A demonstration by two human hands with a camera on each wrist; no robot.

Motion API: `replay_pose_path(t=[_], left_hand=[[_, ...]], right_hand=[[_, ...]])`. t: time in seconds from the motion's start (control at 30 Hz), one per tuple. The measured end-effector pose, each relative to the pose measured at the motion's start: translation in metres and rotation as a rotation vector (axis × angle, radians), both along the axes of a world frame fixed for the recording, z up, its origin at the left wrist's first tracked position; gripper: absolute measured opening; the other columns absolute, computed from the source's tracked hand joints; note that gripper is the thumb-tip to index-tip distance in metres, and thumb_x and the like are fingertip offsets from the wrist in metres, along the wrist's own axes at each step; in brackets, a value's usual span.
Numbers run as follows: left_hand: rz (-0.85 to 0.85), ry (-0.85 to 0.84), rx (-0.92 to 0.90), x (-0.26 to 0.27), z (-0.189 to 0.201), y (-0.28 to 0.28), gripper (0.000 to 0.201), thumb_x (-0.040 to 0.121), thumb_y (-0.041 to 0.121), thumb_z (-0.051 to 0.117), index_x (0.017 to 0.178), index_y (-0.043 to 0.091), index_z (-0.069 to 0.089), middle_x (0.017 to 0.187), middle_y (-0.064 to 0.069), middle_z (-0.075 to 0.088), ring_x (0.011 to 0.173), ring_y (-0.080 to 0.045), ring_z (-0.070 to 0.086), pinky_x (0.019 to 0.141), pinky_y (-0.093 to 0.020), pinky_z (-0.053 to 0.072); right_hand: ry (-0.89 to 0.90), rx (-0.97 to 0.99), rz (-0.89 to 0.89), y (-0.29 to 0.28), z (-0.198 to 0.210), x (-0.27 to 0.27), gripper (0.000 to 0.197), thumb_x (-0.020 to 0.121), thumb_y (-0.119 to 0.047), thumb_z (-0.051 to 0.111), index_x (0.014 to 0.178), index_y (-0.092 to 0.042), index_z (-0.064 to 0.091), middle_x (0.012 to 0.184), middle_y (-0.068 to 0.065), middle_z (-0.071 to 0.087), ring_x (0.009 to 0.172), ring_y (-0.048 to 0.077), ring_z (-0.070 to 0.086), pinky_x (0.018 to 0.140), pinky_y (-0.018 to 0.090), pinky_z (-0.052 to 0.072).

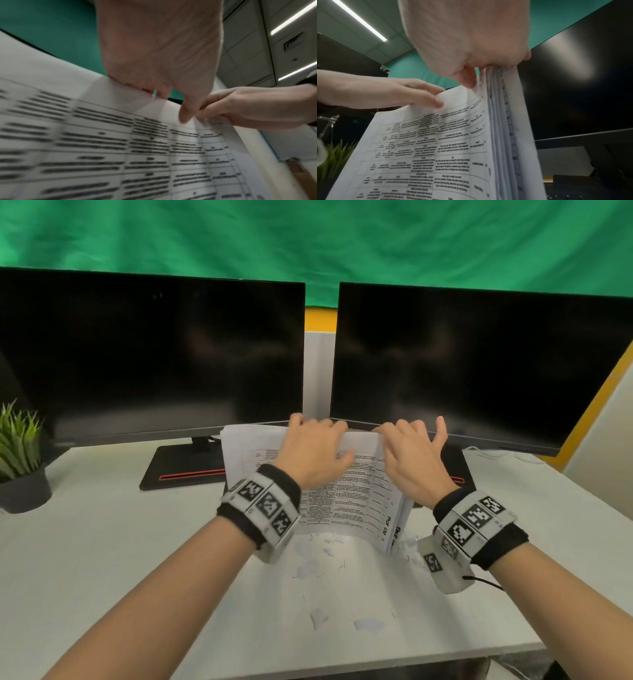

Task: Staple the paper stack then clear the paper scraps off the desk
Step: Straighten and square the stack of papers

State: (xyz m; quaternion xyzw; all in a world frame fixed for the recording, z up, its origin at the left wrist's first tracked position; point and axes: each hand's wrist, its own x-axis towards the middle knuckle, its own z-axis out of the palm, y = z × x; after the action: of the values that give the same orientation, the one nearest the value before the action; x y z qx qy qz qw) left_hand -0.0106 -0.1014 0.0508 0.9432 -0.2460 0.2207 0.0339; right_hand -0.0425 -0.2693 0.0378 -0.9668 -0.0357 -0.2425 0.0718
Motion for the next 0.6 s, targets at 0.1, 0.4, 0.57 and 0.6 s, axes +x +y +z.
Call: replay_pose_path(t=[0.1, 0.4, 0.57, 0.6], left_hand=[[-0.073, 0.049, 0.032, 0.002, 0.009, -0.010, 0.029, 0.091, 0.022, 0.047, 0.119, 0.019, 0.049, 0.096, -0.001, 0.063, 0.089, -0.021, 0.060, 0.075, -0.033, 0.041], [-0.020, -0.078, -0.581, -0.001, 0.052, 0.074, 0.013, 0.090, 0.022, 0.051, 0.099, 0.014, 0.047, 0.085, -0.006, 0.059, 0.073, -0.029, 0.057, 0.065, -0.040, 0.047], [-0.009, 0.194, -1.103, -0.005, 0.035, 0.116, 0.022, 0.091, 0.019, 0.057, 0.112, 0.016, 0.052, 0.115, -0.002, 0.063, 0.102, -0.017, 0.062, 0.085, -0.039, 0.055], [0.018, 0.210, -1.177, -0.008, 0.024, 0.119, 0.022, 0.092, 0.016, 0.056, 0.113, 0.016, 0.052, 0.117, -0.001, 0.061, 0.103, -0.016, 0.062, 0.085, -0.035, 0.055]], right_hand=[[-0.058, 0.113, 0.016, -0.008, -0.006, -0.005, 0.044, 0.094, -0.025, 0.043, 0.138, -0.030, 0.036, 0.130, 0.000, 0.044, 0.130, 0.019, 0.034, 0.116, 0.052, -0.002], [-0.003, 1.162, 0.019, -0.011, -0.030, -0.018, 0.103, 0.076, -0.023, 0.076, 0.150, -0.027, 0.004, 0.155, 0.010, 0.013, 0.140, 0.028, 0.026, 0.114, 0.045, 0.029], [0.366, 1.331, 0.350, 0.026, -0.001, 0.010, 0.062, 0.089, -0.032, 0.059, 0.144, -0.020, 0.032, 0.141, 0.000, 0.050, 0.130, 0.018, 0.047, 0.113, 0.043, 0.026], [0.363, 1.327, 0.415, 0.036, 0.005, 0.015, 0.047, 0.092, -0.029, 0.054, 0.137, -0.018, 0.045, 0.133, -0.001, 0.059, 0.122, 0.016, 0.055, 0.110, 0.041, 0.035]])
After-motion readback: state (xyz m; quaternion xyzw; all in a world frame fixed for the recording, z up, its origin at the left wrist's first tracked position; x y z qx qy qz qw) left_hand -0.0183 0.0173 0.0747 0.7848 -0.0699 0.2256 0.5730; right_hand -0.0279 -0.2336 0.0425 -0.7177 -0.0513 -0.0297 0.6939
